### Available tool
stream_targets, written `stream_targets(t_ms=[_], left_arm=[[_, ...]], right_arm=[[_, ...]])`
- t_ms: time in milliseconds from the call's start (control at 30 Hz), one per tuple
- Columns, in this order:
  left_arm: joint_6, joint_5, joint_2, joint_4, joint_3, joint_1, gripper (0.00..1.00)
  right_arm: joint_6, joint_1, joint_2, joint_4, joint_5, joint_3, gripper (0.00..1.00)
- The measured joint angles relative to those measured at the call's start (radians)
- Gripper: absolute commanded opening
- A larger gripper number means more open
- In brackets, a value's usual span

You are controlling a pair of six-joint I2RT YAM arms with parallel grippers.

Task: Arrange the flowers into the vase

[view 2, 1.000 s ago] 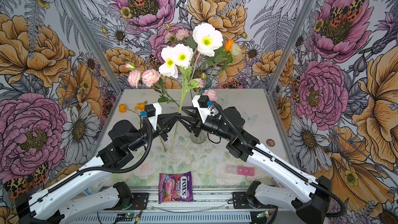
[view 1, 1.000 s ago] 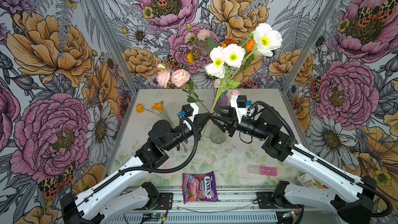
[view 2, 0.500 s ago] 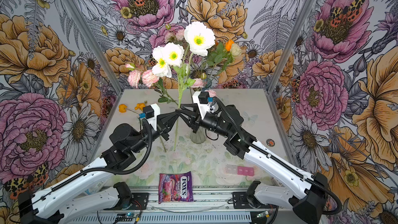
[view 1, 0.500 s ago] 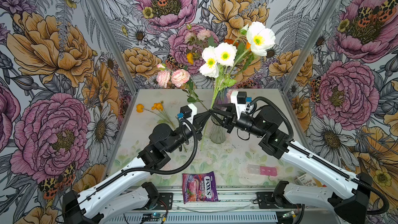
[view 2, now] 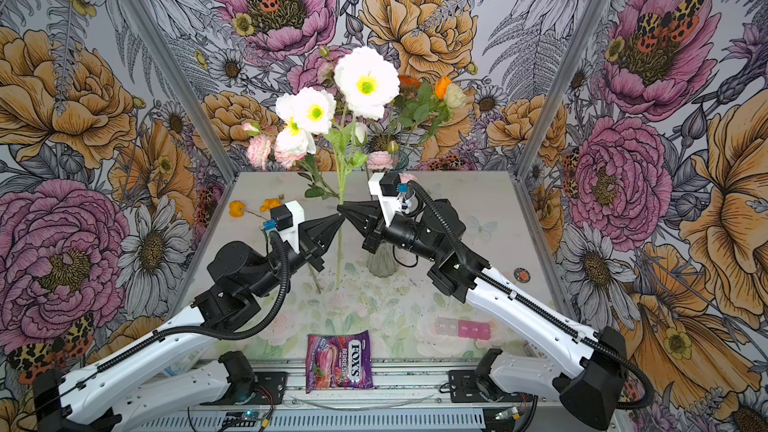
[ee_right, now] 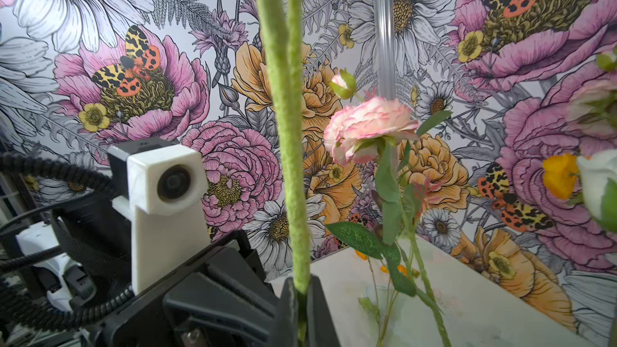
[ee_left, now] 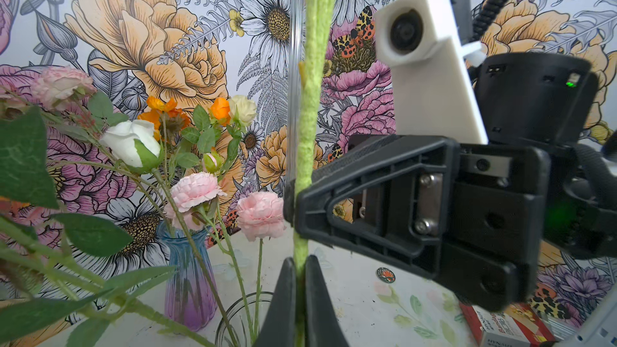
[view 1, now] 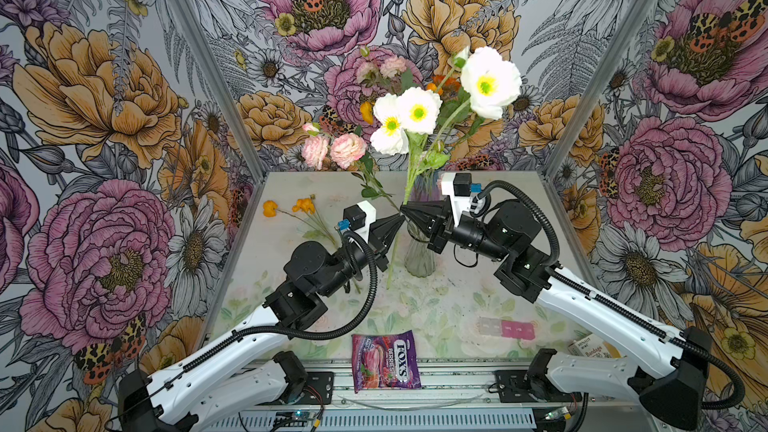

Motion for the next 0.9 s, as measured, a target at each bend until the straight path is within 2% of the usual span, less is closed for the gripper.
stream_targets(t_ms=[67, 233, 467, 733, 900], left_arm=[[0.0, -0.005, -0.004, 0.0, -0.003, 0.0, 0.24], [0.0, -0.037, -0.029, -0.007, -0.021, 0.0, 0.97], [0.023, -0.023, -0.098, -0.082, -0.023, 0.019, 0.99], [0.06, 0.157, -0.127, -0.26, -0.012, 0.15, 0.99], [0.063, 0.245, -0.119, -0.306, -0.011, 0.213, 0.99]], right_arm=[[0.001, 0.0, 0.002, 0.001, -0.005, 0.0, 0.0], [-0.003, 0.0, 0.003, 0.002, -0.011, 0.0, 0.0], [-0.035, -0.043, -0.018, -0.014, 0.008, 0.0, 0.0], [-0.161, -0.093, -0.132, -0.097, 0.124, 0.004, 0.0], [-0.245, -0.111, -0.166, -0.129, 0.226, 0.022, 0.0]])
